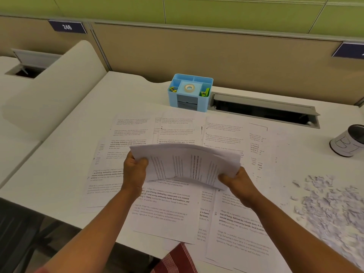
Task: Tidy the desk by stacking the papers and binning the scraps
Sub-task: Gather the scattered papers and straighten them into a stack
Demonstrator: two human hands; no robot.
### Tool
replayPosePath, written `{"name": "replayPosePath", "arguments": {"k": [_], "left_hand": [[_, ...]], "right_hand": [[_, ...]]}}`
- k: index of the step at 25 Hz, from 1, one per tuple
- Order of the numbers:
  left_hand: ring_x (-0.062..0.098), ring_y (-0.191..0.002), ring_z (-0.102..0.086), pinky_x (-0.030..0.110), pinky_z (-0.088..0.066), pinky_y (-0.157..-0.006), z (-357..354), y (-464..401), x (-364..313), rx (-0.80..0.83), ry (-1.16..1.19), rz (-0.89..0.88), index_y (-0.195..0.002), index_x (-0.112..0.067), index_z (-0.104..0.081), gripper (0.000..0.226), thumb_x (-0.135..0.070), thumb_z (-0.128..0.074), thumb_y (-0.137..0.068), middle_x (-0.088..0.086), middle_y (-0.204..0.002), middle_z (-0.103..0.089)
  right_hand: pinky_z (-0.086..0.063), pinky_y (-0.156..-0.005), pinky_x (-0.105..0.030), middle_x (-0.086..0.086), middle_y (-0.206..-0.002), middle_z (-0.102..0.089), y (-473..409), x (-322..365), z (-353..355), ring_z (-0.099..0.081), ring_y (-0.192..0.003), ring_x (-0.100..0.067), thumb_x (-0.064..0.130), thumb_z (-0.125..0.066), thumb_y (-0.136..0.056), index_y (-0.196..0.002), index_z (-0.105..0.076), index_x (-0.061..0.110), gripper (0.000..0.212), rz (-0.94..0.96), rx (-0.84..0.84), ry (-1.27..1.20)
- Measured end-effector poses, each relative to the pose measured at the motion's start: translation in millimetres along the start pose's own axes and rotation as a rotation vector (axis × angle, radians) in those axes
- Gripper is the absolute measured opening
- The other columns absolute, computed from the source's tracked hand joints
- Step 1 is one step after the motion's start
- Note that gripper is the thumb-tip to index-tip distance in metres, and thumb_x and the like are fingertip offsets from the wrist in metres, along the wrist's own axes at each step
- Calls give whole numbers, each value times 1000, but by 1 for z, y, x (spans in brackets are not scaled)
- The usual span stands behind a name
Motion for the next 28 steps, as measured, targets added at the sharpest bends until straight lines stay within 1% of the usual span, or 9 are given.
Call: {"name": "replayPosePath", "arguments": {"k": [2, 6, 8, 10, 13, 15, 19, 23, 28], "left_hand": [[23, -93, -64, 34, -51, -72, 2, 0, -1, 34, -2, 27, -110, -20, -63, 36, 1, -51, -84, 2, -97, -69], [18, -87, -63, 29, -50, -70, -1, -1, -10, -31, 53, 2, -98, -16, -66, 27, 2, -52, -83, -1, -88, -69], [19, -88, -64, 28, -51, -70, -1, 0, -2, 36, 11, 60, -99, -15, -67, 25, 0, -54, -83, 0, -90, -71], [21, -91, -65, 26, -51, -72, 0, 5, 10, 88, -49, 119, -99, -15, -69, 28, 7, -52, -91, -1, -92, -73], [18, -91, -67, 22, -51, -72, 6, 5, 14, 13, -58, 94, -103, -8, -69, 28, 11, -52, -92, 2, -95, -73], [16, -91, -67, 21, -52, -73, 9, 1, 15, 19, -79, 83, -109, -5, -68, 27, 10, -52, -93, 3, -97, -73], [18, -101, -69, 27, -56, -82, 13, 2, 25, 171, -187, 173, -117, -13, -66, 29, 3, -64, -93, 1, -108, -74], [17, -96, -75, 31, -61, -81, 24, -6, 11, 232, -268, 94, -119, -13, -68, 27, -9, -71, -92, -2, -105, -77], [24, -100, -74, 43, -60, -84, 38, -21, -22, 357, -286, 49, -123, -12, -68, 34, -16, -75, -89, 3, -113, -76]], "right_hand": [[-58, -93, -45, -7, -108, -71, 0, 0, -2, -65, -108, -25, 0, -64, -92, -114, -63, 29, 36, 34, -4, -8], [-60, -88, -39, -7, -105, -71, -1, 7, -4, -67, -103, -20, -4, -62, -92, -107, -65, 30, 37, 72, -43, -40], [-59, -92, -41, -8, -107, -70, -2, 2, -6, -65, -108, -24, -5, -61, -91, -108, -62, 30, 39, 36, -26, -38], [-57, -96, -46, -8, -110, -69, 0, -1, -8, -63, -111, -26, -5, -62, -91, -111, -62, 31, 40, 7, 0, -53], [-57, -95, -46, -6, -107, -71, -1, -1, -5, -65, -110, -24, -6, -62, -91, -112, -64, 28, 40, 19, -2, -87], [-57, -96, -45, -6, -109, -70, -2, -2, -5, -64, -111, -24, -5, -64, -91, -114, -63, 27, 40, 9, -5, -108], [-51, -104, -53, -6, -112, -70, -3, -10, -9, -63, -113, -26, 2, -70, -90, -114, -63, 28, 37, -57, -11, -142], [-56, -95, -57, -8, -108, -75, -6, -2, -4, -70, -105, -31, 16, -70, -93, -115, -70, 16, 22, -40, -3, -79], [-61, -85, -50, -11, -103, -77, -7, 21, -1, -74, -97, -31, 11, -67, -94, -112, -68, 10, 18, 7, 31, -112]]}}
Point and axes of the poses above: each hand's wrist, its own y-axis away from the middle knuckle, its own z-axis out of the back of the hand, x = y × z, the point moved 1 cm from there along -y, towards the middle knuckle
